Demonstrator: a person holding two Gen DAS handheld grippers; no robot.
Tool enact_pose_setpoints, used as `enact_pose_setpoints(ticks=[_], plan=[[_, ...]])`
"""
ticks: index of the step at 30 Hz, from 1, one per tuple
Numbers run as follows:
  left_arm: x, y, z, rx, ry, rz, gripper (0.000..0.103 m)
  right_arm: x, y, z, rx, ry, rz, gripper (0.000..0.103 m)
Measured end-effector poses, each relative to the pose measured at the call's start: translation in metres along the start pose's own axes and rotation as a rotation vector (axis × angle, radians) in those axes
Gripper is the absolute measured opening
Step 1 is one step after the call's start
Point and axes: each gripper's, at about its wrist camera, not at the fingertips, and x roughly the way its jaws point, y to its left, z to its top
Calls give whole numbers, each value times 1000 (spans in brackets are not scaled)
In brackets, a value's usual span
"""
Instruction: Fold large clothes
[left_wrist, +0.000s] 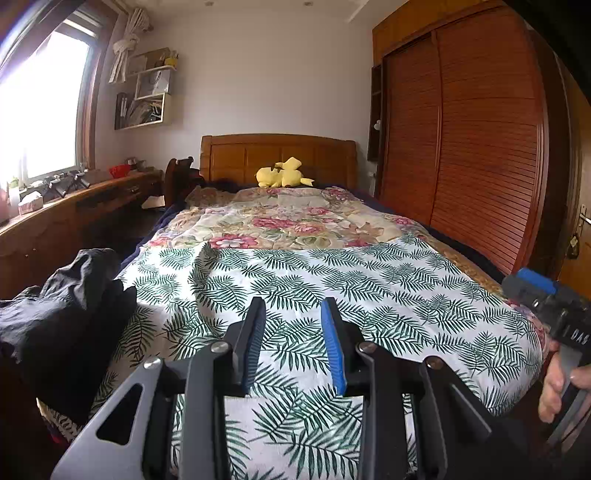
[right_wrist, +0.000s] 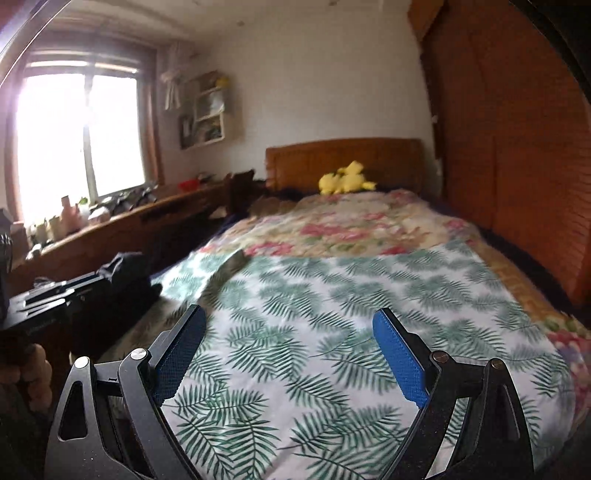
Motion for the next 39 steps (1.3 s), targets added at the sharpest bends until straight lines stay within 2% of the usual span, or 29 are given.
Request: enact_pose_setpoints(ticks=[6,10,39], plan=[[-20,-12,-9,14,-23,8,31,-38,-2,-1,5,-46,-37,93],[-28,-20,-10,25,-31,1,31,-48,3,-4,-19,-61,-61,93],[-31,-26,-14,34,-19,-4,31,-52,-2,-16,10,-76,-79,93]])
